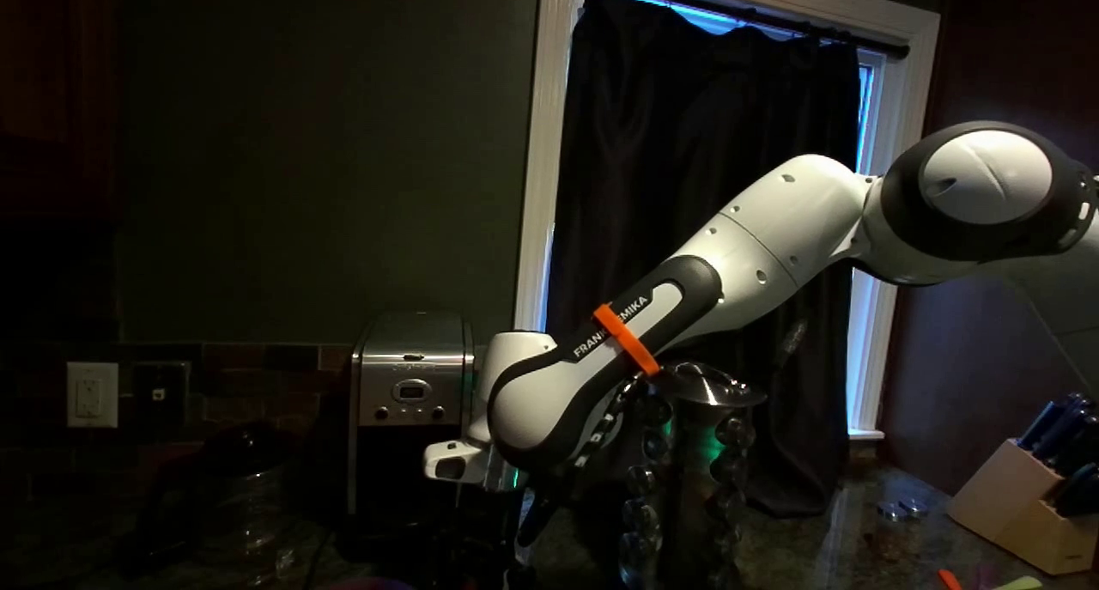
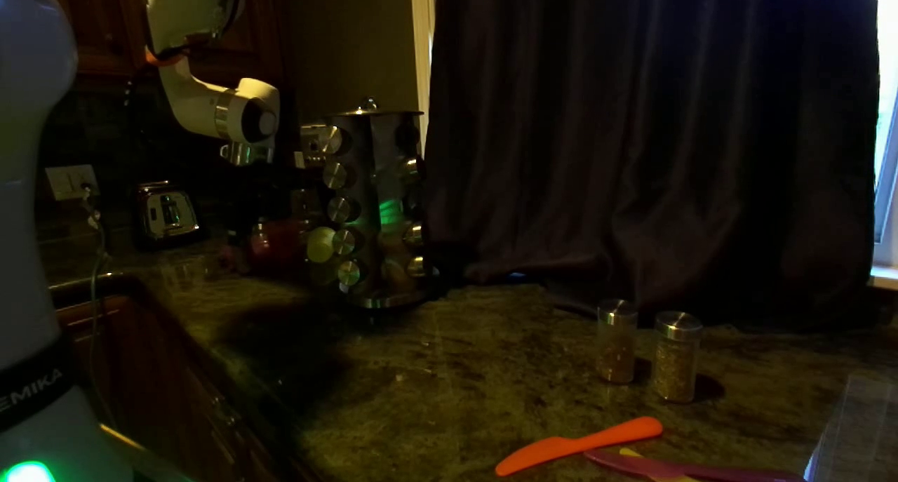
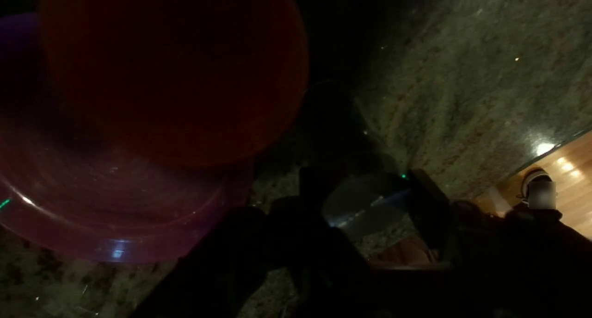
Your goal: Put a jar on the countertop
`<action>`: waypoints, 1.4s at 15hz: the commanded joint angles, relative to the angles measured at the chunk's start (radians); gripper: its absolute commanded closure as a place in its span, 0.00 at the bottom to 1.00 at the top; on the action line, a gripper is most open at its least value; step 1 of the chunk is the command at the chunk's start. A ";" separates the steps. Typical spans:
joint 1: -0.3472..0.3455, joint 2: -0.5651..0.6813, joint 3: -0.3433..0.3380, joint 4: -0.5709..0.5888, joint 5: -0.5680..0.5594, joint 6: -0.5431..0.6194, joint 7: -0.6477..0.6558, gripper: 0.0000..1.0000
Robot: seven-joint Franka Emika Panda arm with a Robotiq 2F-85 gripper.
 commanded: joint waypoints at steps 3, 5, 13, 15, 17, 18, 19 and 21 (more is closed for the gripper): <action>-0.003 0.020 0.012 0.024 -0.006 -0.006 -0.024 0.10; -0.001 0.011 0.016 0.027 -0.004 -0.009 -0.023 0.00; 0.062 -0.182 -0.007 -0.035 0.004 0.009 0.328 0.00; 0.076 -0.260 -0.019 -0.066 -0.025 -0.001 0.458 0.00; 0.087 -0.337 -0.033 -0.103 -0.065 -0.027 0.589 0.00; 0.092 -0.377 -0.039 -0.127 -0.092 -0.033 0.654 0.00; 0.097 -0.414 -0.043 -0.150 -0.120 -0.052 0.718 0.00; 0.102 -0.484 -0.045 -0.197 -0.167 -0.091 0.842 0.00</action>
